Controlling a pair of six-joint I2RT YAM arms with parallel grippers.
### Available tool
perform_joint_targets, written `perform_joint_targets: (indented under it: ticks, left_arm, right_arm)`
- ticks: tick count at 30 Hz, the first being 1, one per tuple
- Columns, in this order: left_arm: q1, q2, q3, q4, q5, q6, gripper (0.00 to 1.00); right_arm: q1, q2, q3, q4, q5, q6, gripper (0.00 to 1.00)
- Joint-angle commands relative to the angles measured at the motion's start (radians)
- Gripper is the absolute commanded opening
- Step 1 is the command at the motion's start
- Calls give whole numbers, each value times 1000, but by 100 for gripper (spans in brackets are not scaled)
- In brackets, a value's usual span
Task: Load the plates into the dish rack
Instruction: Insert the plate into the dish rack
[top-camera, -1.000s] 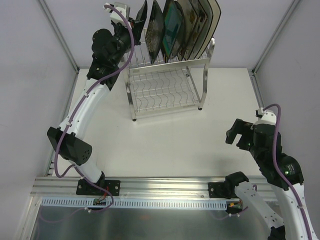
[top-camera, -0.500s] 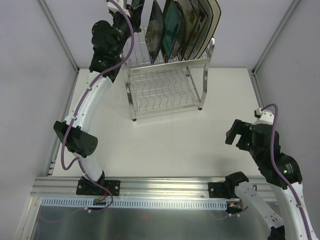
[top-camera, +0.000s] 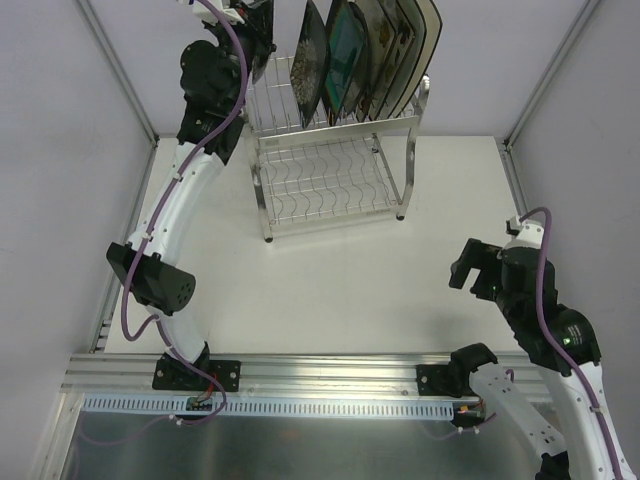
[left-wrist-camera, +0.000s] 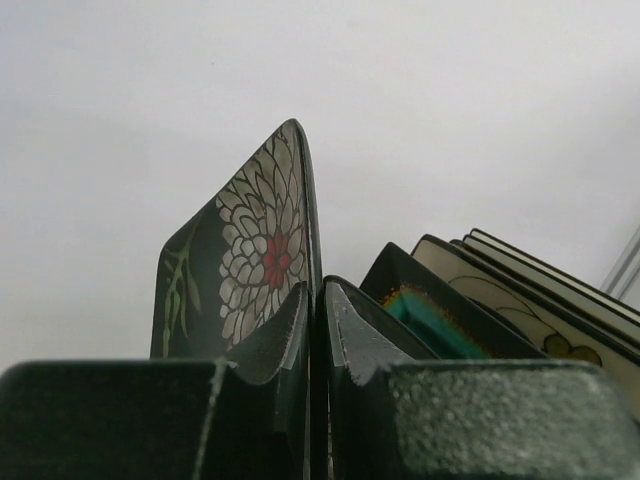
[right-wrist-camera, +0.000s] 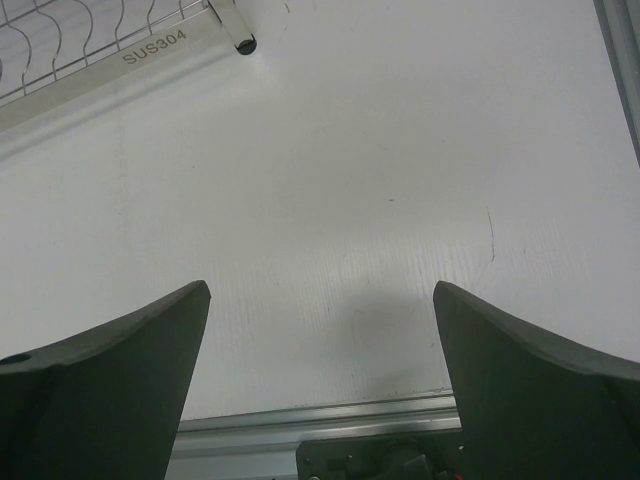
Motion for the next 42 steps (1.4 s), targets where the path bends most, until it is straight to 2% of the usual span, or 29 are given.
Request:
perform_joint_targets:
  ticks: [1, 6, 12, 19, 32, 42]
  left_arm:
    - [-27, -87, 55, 224, -105, -48, 0]
    - [-64, -90, 67, 207, -244, -60, 0]
    - [-136, -90, 88, 201, -356, 7, 0]
    - [-154, -106, 108, 90, -457, -40, 0]
    - [-153, -166, 116, -54, -462, -82, 0]
    - [-153, -170, 127, -83, -430, -132, 0]
  right_arm:
    - [-4, 4, -6, 38, 3, 0, 100]
    - [-6, -3, -17, 42, 0, 9, 99]
    - [-6, -17, -24, 41, -3, 17, 100]
    - [-6, -34, -29, 30, -2, 25, 100]
    - [-4, -76, -49, 24, -25, 48, 100]
    - [-6, -99, -57, 16, -32, 60, 100]
